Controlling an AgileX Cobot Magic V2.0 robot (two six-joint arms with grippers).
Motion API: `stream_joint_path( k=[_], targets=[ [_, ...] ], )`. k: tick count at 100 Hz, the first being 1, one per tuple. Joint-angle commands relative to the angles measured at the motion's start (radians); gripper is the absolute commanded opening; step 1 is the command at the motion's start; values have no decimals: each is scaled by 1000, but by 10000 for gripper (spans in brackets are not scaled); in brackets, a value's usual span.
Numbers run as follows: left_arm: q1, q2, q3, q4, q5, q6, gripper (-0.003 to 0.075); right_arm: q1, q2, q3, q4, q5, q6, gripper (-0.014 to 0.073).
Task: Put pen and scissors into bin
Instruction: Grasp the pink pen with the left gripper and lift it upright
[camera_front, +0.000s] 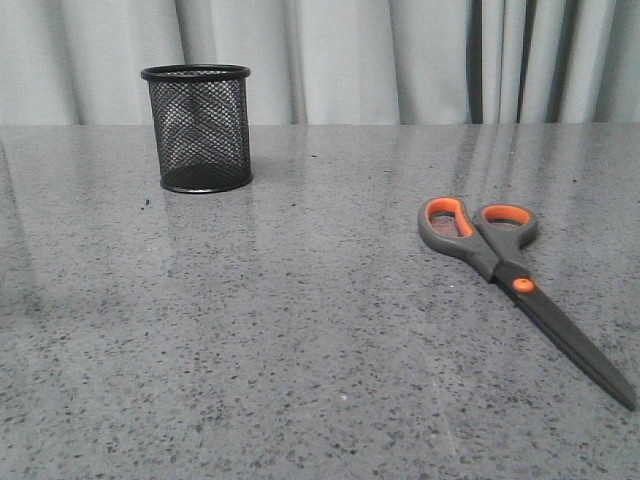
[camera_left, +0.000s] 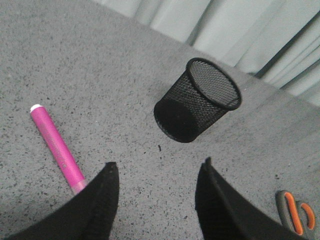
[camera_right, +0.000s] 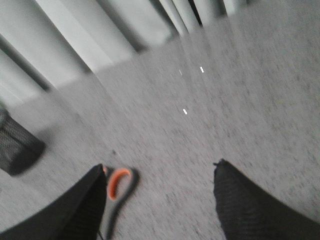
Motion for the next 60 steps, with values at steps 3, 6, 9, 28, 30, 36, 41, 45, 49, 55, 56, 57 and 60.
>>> stream_joint_path(
  k=[3,6,9,28,30,36,41,45,49,55,56,57,60],
  targets=[
    [17,175,-159,32,47,-39,304,-6,36,-47,13,-5,-33,444],
    [19,221,-193,48,71,-48,304,-6,36,-47,16,1,-33,444],
    [21,266,-234,64,88,-73,304,-6,36,-47,20,9,-33,444],
    [21,540,-431,287,254,-305,304,-6,36,-47,22,27,-33,444],
    [21,567,-450,311,279,-324,304,-6,36,-47,22,29,-33,444],
    [21,635,-491,352,337,-349,304,-6,36,-47,22,31,-33,444],
    [21,675,-515,356,357,-349,305,-6,36,-47,22,39,-33,444],
    [21,697,-525,356,357,-349,305,-6,36,-47,22,47,-33,444],
    [21,708,-527,356,347,-361,305,-6,36,-47,22,57,-33,444],
    [21,725,-527,367,341,-394,304,-6,36,-47,22,68,-33,444],
    [21,727,-527,370,341,-402,304,-6,36,-47,22,70,-33,444],
    [21,731,-527,373,341,-404,304,-6,36,-47,22,70,-33,444],
    [21,739,-527,380,341,-411,304,-6,36,-47,22,72,-33,444]
  ],
)
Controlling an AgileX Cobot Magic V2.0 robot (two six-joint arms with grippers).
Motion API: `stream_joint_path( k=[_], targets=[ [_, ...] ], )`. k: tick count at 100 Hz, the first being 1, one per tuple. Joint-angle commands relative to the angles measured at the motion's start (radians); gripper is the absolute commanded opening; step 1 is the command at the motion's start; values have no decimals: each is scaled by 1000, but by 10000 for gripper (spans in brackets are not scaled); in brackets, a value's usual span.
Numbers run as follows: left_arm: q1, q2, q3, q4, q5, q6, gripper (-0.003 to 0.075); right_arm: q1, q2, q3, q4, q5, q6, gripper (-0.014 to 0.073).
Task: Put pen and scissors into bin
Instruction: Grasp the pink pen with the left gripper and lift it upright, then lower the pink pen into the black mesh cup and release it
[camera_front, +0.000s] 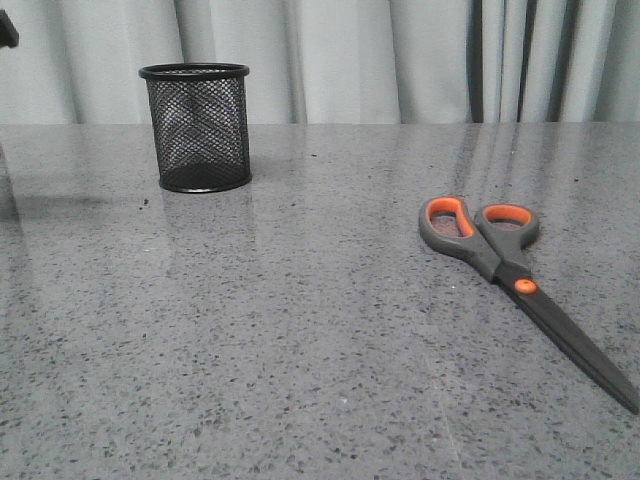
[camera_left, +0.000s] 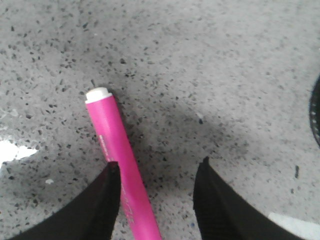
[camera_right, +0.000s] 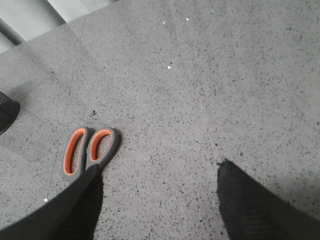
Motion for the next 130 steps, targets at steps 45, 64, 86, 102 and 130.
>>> stream_joint_path(
  k=[45,64,86,102,130],
  targets=[
    [-5,99,-35,92,-1,-54,293,-6,13,-37,1,-51,-13,444],
    [-34,108,-35,82,-29,90,-14,-6,13,-37,1,-48,-13,444],
    [-45,55,-103,-265,-236,351,-16,-6,13,-37,1,-48,-13,444],
    [-124,-52,-170,-728,-532,813,-18,-6,13,-37,1,-54,-13,442],
    [-294,-26,-287,-1159,-649,1393,-18,-6,13,-37,1,-111,-13,442]
  ],
)
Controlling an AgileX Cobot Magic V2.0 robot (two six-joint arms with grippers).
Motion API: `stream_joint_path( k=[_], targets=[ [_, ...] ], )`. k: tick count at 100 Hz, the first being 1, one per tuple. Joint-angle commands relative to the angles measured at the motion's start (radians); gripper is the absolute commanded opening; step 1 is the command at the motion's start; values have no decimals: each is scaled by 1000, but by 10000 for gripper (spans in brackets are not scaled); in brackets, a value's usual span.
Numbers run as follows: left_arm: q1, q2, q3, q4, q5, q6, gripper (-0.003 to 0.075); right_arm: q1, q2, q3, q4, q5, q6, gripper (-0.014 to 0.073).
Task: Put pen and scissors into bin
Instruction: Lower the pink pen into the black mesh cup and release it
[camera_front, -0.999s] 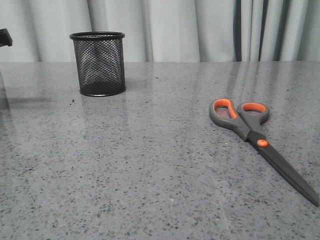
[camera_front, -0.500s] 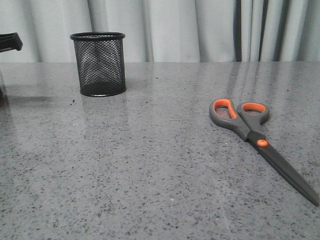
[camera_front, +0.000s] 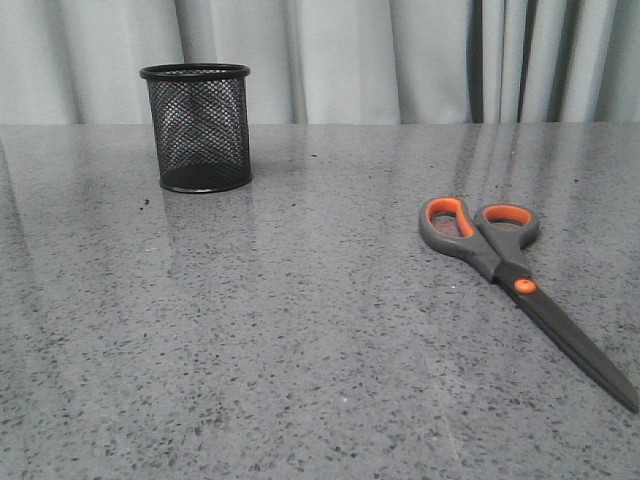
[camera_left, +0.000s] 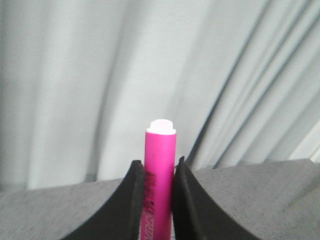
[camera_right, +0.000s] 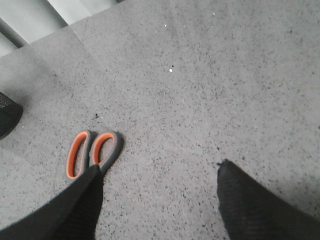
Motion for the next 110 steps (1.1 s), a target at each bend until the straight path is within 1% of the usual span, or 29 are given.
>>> stream_joint_path(
  k=[1,33,55,60,65,77,84,89,97,105,110],
  targets=[
    [-35,0,-38,-83,-49,125,-18,-6,13,-33,1,-92,-13,442],
    [-42,156,-34,-79,-61,147,-18,-6,13,-33,1,-75,-13,442],
    [-42,174,-30,-52,-31,147,-14,-6,13,-33,1,-73,-13,442],
    [-42,174,-30,-32,-29,147,16,-6,13,-33,1,-73,-13,442],
    [-42,174,-30,-13,-27,147,82,-6,13,-33,1,-73,-13,442],
    [-42,170,-30,27,-23,147,326,-6,13,-33,1,-73,-13,442],
    [-42,159,-30,34,-27,147,409,-6,13,-33,1,-73,-13,442],
    [-38,142,-30,34,-23,147,430,-6,13,-33,1,-75,-18,442],
    [-38,91,-30,34,-18,147,428,-6,13,-40,37,-78,-47,442],
    [-38,13,-30,34,14,147,402,-6,14,-78,158,-78,-201,437],
    [-38,-57,-30,34,48,147,372,-6,27,-121,250,-73,-293,400]
  ],
)
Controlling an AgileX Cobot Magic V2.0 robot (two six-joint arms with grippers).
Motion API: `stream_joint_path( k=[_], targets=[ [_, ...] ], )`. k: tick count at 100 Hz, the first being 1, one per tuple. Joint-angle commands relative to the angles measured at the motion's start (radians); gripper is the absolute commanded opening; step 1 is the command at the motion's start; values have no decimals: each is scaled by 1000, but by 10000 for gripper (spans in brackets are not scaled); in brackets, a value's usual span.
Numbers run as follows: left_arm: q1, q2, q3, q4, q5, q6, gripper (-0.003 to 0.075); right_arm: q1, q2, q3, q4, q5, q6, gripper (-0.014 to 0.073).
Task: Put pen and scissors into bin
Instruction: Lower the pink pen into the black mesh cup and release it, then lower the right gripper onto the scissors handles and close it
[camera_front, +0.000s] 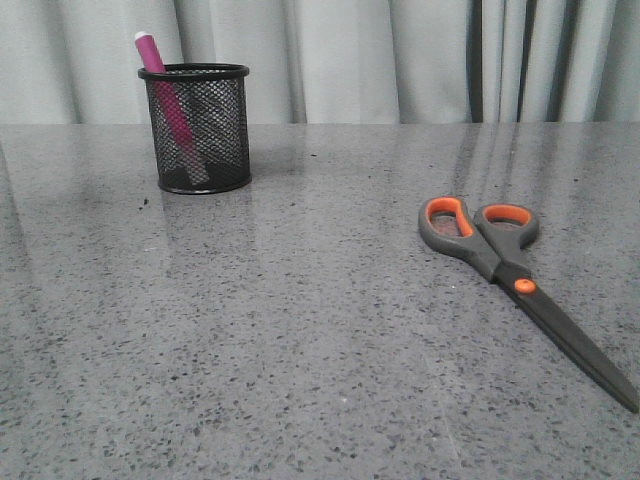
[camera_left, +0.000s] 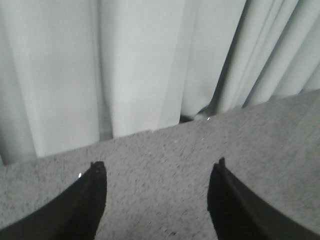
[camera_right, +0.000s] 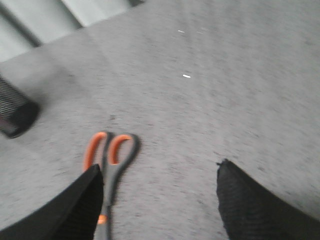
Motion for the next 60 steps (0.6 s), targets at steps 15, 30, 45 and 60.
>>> stream_joint_path(
  k=[15,30,45,60],
  targets=[
    [-4,-336,-31,-17,144,3,308,-6,172,-264,247,59,-313,285],
    [-4,-490,-19,-17,181,3,304,3,390,-433,247,184,-374,283],
    [-4,-624,39,-17,181,3,304,116,582,-565,224,272,-372,283],
    [-4,-721,112,-17,181,3,304,322,713,-624,-55,313,-89,283]
  ],
)
